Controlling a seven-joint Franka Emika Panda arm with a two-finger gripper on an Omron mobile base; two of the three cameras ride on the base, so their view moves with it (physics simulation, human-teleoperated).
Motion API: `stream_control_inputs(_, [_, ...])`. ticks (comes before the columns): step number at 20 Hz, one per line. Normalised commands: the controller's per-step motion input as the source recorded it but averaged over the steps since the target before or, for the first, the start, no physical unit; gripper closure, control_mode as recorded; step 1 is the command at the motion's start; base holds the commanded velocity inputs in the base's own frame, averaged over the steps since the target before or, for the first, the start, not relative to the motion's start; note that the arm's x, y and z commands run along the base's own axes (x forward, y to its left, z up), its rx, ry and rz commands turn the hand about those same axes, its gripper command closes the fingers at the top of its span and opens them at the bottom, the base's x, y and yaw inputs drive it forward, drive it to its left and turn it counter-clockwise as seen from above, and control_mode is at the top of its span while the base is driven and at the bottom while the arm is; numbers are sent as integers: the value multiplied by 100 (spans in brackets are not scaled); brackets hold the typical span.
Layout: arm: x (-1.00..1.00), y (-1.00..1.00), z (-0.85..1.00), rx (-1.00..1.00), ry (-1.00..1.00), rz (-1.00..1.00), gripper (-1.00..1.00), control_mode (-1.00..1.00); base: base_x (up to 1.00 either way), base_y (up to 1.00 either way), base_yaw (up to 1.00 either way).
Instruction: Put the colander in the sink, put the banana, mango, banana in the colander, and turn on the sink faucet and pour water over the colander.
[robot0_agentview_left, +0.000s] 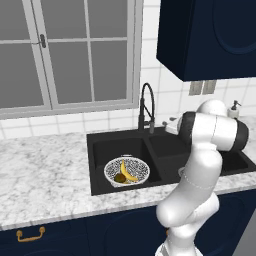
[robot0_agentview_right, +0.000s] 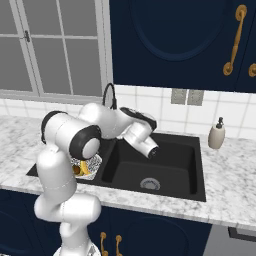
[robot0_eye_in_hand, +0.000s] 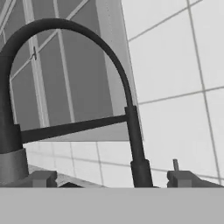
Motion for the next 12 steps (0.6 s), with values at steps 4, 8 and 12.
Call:
stream_control_inputs(4, [-33, 29, 44, 0, -2, 0, -100, -100, 0, 0, 0])
stream_control_inputs(8, [-21, 64, 49, -1, 0, 3, -100, -100, 0, 0, 0])
stream_control_inputs(12, [-21, 36, 54, -1, 0, 20, -100, -100, 0, 0, 0])
